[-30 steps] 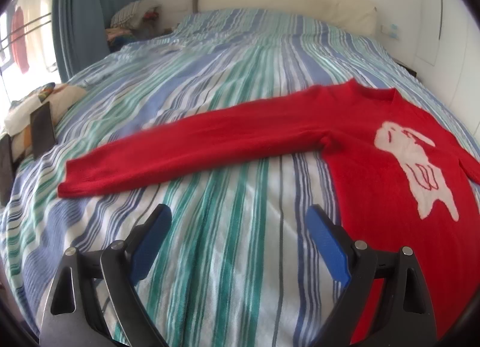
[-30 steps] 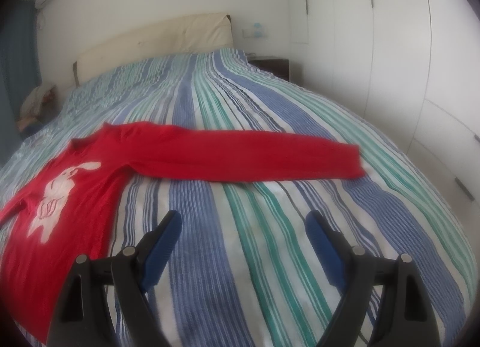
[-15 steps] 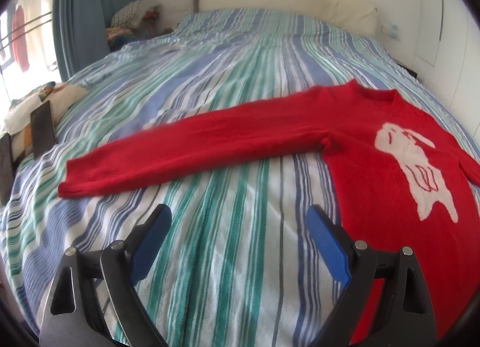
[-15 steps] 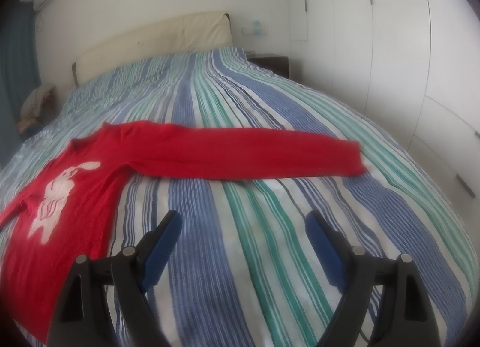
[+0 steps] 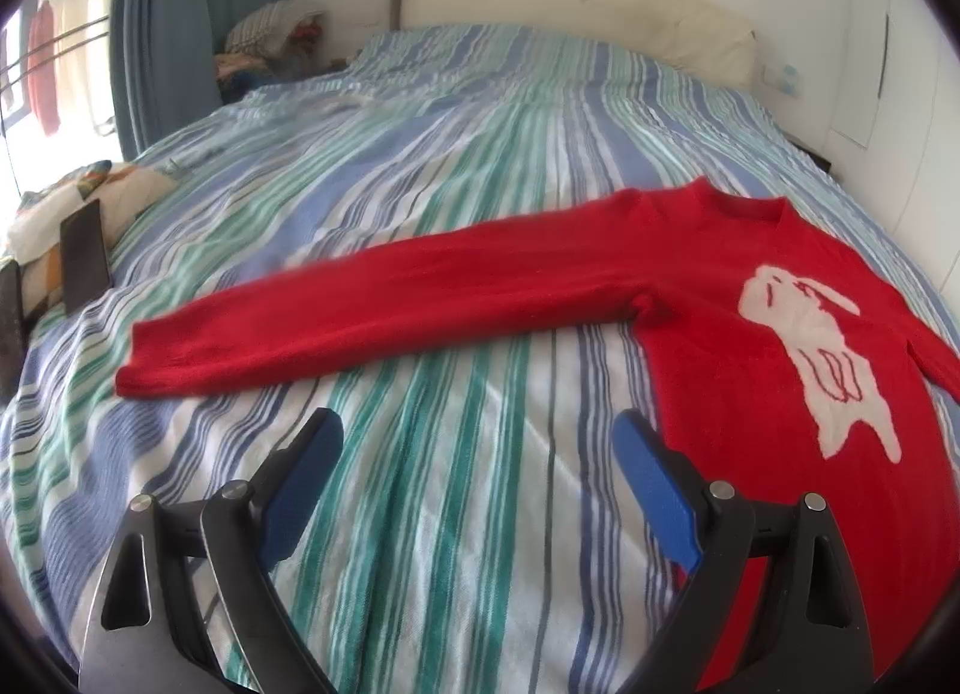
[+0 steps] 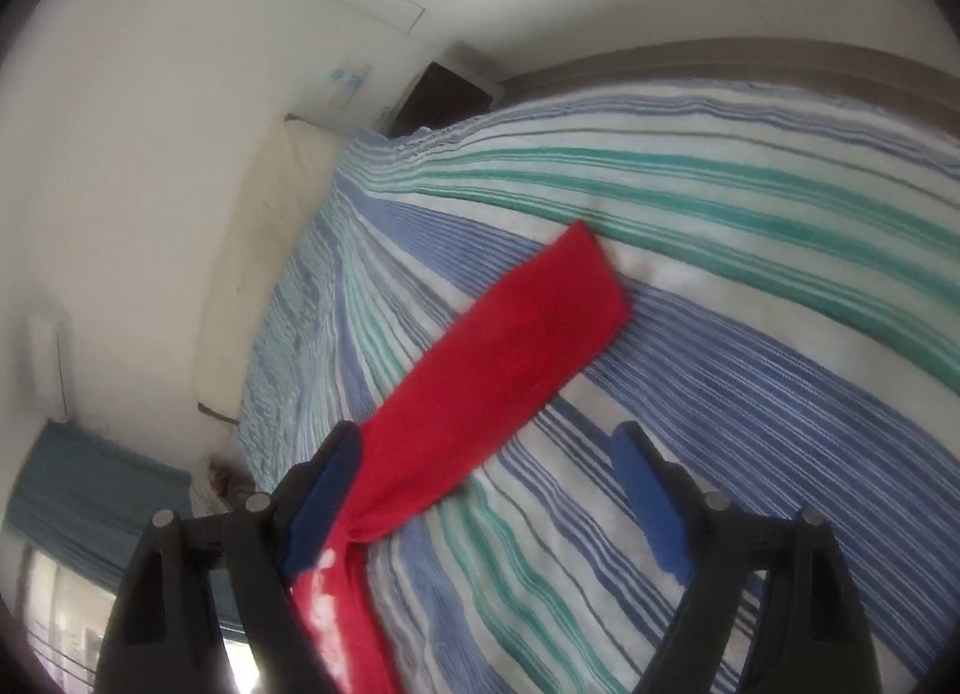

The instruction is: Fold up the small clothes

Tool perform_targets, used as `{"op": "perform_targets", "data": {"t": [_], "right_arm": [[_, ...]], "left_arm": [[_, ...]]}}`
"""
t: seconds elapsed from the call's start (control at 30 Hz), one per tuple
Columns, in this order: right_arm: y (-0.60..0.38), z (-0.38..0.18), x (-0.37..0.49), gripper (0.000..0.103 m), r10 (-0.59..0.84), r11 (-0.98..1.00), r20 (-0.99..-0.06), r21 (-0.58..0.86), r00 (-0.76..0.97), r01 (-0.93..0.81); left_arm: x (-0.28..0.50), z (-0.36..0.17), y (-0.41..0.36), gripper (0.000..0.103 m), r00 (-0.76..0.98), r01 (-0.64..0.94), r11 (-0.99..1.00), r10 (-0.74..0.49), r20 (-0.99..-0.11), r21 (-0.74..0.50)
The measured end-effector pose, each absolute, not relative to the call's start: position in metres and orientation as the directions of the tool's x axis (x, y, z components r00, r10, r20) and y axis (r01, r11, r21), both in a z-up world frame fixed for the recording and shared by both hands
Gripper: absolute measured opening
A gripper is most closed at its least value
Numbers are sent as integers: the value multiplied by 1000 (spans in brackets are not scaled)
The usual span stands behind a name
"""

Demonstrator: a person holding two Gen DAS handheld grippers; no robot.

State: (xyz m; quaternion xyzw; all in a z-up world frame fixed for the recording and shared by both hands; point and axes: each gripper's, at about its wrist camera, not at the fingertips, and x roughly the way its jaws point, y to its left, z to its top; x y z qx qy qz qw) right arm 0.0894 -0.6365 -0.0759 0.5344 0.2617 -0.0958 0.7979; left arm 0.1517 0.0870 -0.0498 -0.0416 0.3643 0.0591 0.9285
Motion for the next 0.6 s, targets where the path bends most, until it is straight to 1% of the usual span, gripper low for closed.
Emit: {"op": "perform_targets", "data": {"t": [0.07, 0.17, 0.23, 0.3, 0.37, 0.43, 0.47, 0.53, 0.57, 0.6], "right_arm": [[-641, -96, 93, 84, 162, 331, -513, 833, 843, 443], [-649, -107, 105, 82, 133, 308, -491, 846, 861, 435], [-656, -109, 113, 77, 89, 321, -486, 840, 869, 437], [-663, -115, 121, 70, 73, 307, -485, 842, 871, 443], [-663, -119, 126, 67, 55, 305, -489, 838, 871, 452], [-659, -116, 133, 67, 47, 349, -499, 820, 866, 453], [-658, -113, 139, 63, 49, 386, -517, 799, 855, 461], [-650, -110, 148, 31, 56, 460, -580, 738, 813, 495], [-648, -111, 151, 4, 64, 476, -617, 710, 785, 519], [-644, -108, 151, 4, 53, 481, -632, 695, 773, 535]], "left_arm": [[152, -52, 85, 93, 724, -140, 990, 89, -684, -18], [153, -56, 84, 93, 712, -146, 989, 103, -695, -3], [153, -58, 85, 93, 708, -153, 988, 109, -698, -2], [152, -58, 87, 93, 706, -163, 987, 114, -699, -4], [154, -60, 90, 93, 698, -176, 984, 121, -706, -5], [157, -63, 91, 93, 686, -186, 982, 122, -717, -11], [159, -64, 91, 93, 680, -190, 982, 123, -723, -12], [160, -65, 91, 93, 673, -195, 981, 126, -729, -10], [160, -65, 90, 93, 674, -196, 981, 126, -728, -11], [159, -63, 90, 93, 678, -194, 981, 124, -725, -14]]}}
